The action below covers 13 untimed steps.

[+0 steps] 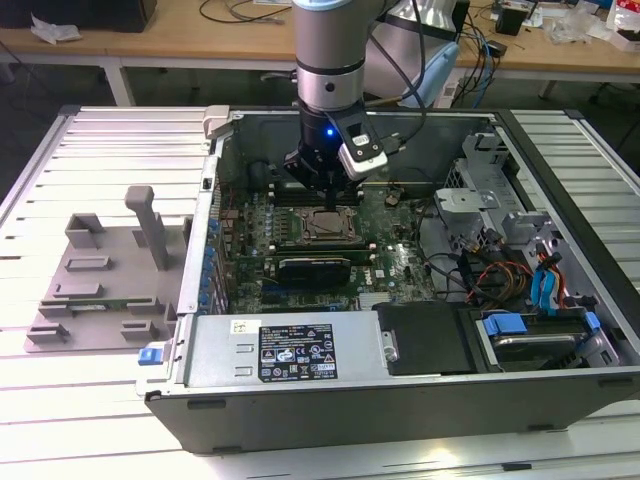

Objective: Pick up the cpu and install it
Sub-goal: 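Install the first cpu locking lever, then install the second cpu locking lever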

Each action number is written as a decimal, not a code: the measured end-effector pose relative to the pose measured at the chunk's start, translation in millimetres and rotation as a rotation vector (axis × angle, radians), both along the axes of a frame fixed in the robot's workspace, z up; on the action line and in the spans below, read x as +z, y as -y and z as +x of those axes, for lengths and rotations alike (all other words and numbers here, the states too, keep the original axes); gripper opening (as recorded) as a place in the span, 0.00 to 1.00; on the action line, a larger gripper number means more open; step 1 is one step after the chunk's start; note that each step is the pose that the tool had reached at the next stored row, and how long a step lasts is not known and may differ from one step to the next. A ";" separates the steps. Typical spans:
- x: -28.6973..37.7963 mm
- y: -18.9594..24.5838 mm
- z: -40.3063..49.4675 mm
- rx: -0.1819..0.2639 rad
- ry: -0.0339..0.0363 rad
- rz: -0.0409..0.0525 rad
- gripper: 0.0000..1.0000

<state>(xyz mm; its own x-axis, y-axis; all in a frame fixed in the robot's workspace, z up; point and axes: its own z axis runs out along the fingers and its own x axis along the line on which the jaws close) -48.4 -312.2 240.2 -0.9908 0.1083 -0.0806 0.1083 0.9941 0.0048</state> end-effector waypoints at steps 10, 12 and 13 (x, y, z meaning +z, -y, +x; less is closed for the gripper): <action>0.1 0.1 0.0 0.002 0.0000 -0.0001 0.11; 0.1 0.1 0.0 0.002 -0.0001 -0.0001 0.11; 0.1 0.1 0.0 0.002 -0.0001 -0.0001 0.11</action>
